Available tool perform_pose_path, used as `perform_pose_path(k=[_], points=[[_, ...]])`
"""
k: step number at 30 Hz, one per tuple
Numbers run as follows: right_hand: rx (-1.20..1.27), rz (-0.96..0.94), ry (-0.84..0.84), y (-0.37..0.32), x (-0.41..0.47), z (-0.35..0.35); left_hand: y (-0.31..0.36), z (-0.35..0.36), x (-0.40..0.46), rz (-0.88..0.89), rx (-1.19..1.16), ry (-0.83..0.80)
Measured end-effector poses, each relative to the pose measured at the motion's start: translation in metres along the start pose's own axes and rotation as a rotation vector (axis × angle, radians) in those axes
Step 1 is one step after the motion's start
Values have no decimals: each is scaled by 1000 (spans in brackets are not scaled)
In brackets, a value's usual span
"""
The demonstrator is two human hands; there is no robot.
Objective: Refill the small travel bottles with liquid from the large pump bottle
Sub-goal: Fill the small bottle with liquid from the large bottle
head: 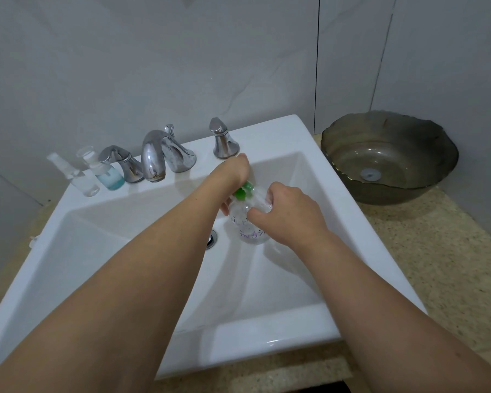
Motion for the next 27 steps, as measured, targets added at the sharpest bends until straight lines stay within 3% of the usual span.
perform_pose_path(k=[12,21,27], points=[[13,-2,4,1,1,0,1,1,-6,26,5,-8],[46,-48,80,-2,0,-7,7,-9,-9,-70,39,-233],[56,-44,66,-1,0,-6,8,-6,-12,-30,81,-120]])
Point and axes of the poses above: each hand's wrist, its own x-axis towards the middle knuckle, its own z-axis out of the palm, y = z × x, the point moved 4 cm from there along x, towards the middle knuckle, and after that the axes turned 7 degrees about -y, right-handed, at the moved point
